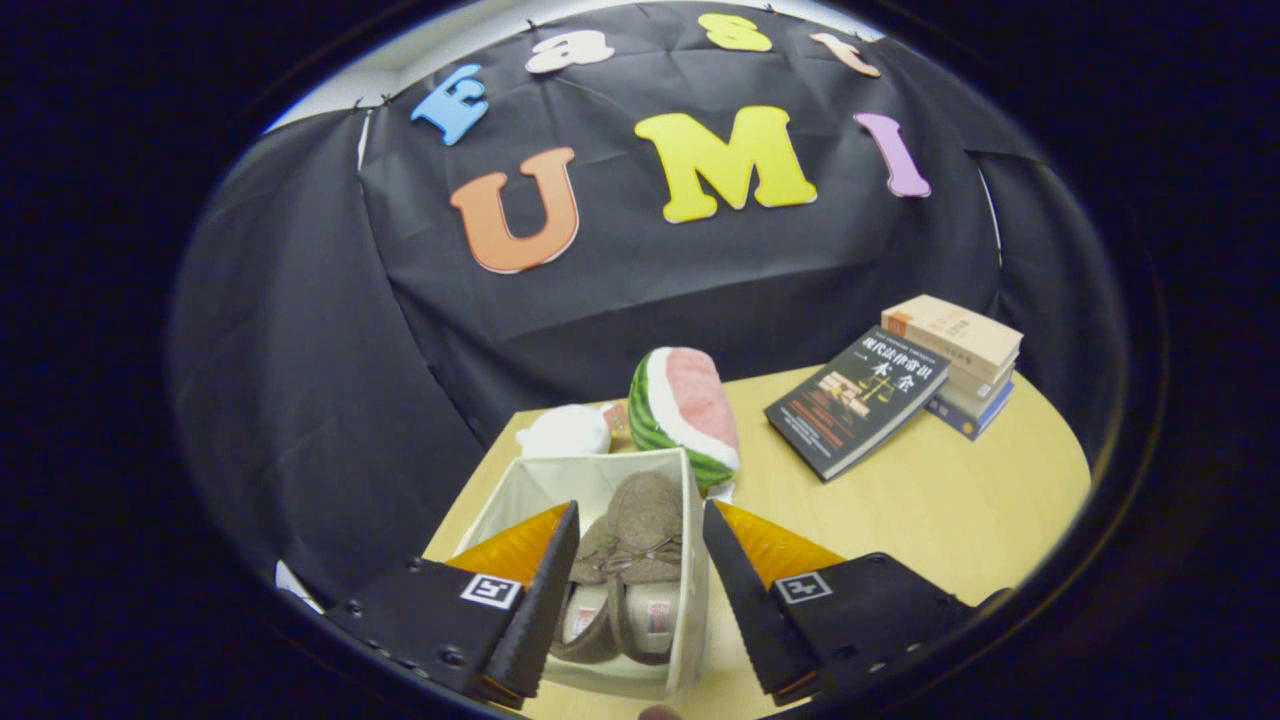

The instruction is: Open the storage box then place both shoes into the box .Put the left shoe in first, then the right shoe, with the right side of both shoes facing outward in a uniform manner.

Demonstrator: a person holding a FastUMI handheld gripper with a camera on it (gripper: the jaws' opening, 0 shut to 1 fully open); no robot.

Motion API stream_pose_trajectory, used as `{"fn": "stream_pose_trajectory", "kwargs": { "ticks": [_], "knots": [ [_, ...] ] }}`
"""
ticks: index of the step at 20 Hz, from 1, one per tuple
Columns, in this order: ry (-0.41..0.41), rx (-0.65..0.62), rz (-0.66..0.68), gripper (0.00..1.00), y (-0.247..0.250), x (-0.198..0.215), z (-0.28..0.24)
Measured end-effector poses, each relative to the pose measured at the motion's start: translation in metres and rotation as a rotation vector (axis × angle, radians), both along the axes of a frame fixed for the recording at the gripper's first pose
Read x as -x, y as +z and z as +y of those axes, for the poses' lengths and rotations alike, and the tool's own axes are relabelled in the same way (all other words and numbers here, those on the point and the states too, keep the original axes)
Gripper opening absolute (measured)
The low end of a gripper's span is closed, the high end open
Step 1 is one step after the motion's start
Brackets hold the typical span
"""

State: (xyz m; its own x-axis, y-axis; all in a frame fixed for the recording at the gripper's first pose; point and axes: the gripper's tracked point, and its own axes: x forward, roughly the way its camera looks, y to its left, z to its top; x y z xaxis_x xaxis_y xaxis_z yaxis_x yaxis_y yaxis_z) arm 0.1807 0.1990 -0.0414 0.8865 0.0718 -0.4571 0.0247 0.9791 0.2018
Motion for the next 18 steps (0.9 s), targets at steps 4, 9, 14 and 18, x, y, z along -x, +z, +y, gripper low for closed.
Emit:
{"fn": "stream_pose_trajectory", "kwargs": {
  "ticks": [4, 9, 14, 18],
  "knots": [
    [-0.015, 0.080, -0.154, 0.95, 0.035, 0.029, -0.038],
    [-0.038, 0.161, -0.346, 0.96, 0.060, 0.081, -0.096],
    [-0.082, 0.194, -0.460, 0.95, 0.071, 0.139, -0.140],
    [-0.096, 0.208, -0.498, 0.95, 0.071, 0.174, -0.149]
  ]
}}
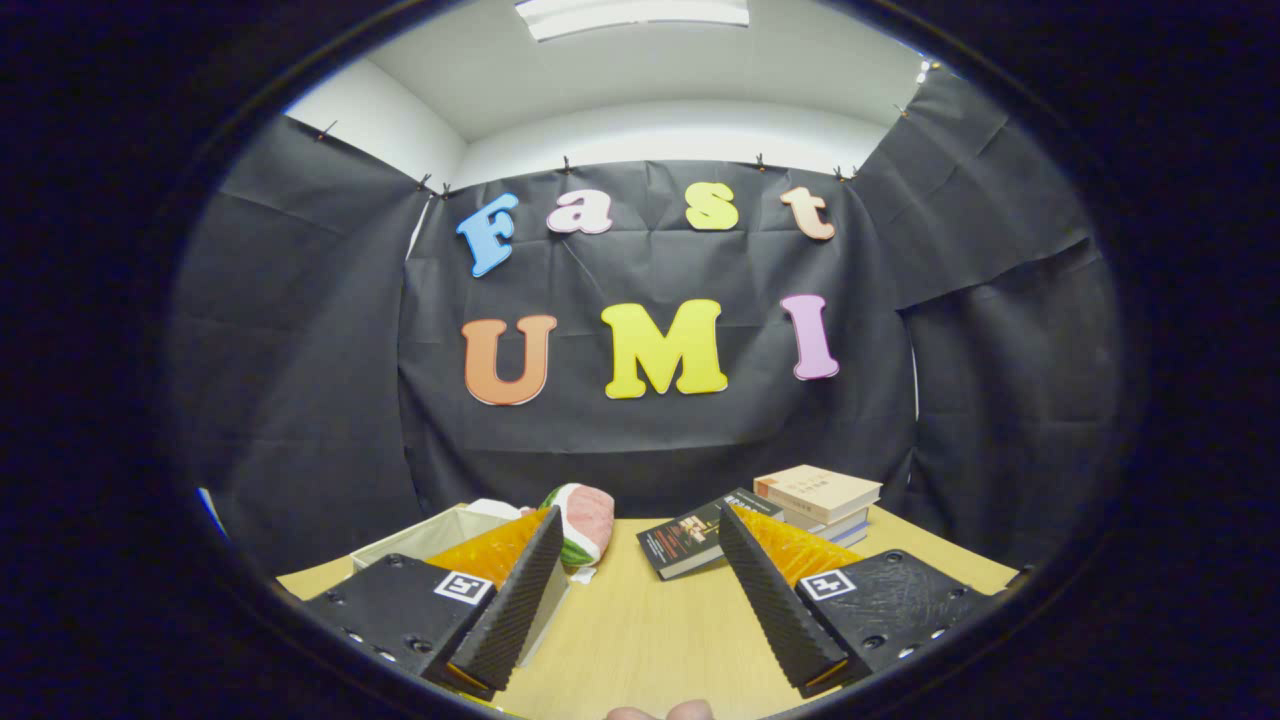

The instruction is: Open the storage box then place both shoes into the box .Put the left shoe in first, then the right shoe, with the right side of both shoes facing outward in a uniform manner.

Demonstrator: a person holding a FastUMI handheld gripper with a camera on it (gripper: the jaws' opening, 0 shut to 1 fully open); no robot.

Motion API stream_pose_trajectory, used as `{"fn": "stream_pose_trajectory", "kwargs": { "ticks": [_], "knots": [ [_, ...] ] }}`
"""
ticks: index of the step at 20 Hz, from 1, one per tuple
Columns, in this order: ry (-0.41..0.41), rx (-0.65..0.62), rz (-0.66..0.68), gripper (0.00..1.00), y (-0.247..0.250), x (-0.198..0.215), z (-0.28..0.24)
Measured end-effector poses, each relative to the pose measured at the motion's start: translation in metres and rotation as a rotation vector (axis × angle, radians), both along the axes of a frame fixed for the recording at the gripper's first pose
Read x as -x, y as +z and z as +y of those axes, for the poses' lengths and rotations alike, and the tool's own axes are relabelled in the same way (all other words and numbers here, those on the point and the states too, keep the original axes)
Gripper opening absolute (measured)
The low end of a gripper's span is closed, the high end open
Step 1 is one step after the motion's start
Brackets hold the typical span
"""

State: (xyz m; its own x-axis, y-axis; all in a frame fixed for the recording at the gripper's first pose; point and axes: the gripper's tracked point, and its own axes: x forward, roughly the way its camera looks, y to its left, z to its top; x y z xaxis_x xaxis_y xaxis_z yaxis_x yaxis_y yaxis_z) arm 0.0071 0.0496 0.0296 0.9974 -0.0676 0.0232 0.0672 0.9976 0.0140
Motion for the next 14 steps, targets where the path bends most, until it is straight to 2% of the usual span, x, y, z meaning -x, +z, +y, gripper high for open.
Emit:
{"fn": "stream_pose_trajectory", "kwargs": {
  "ticks": [4, 6, 14],
  "knots": [
    [-0.020, 0.042, -0.058, 0.95, -0.005, 0.023, -0.002],
    [-0.006, 0.026, -0.055, 0.95, -0.013, 0.030, 0.007],
    [0.012, 0.011, -0.050, 0.95, -0.013, 0.036, 0.010]
  ]
}}
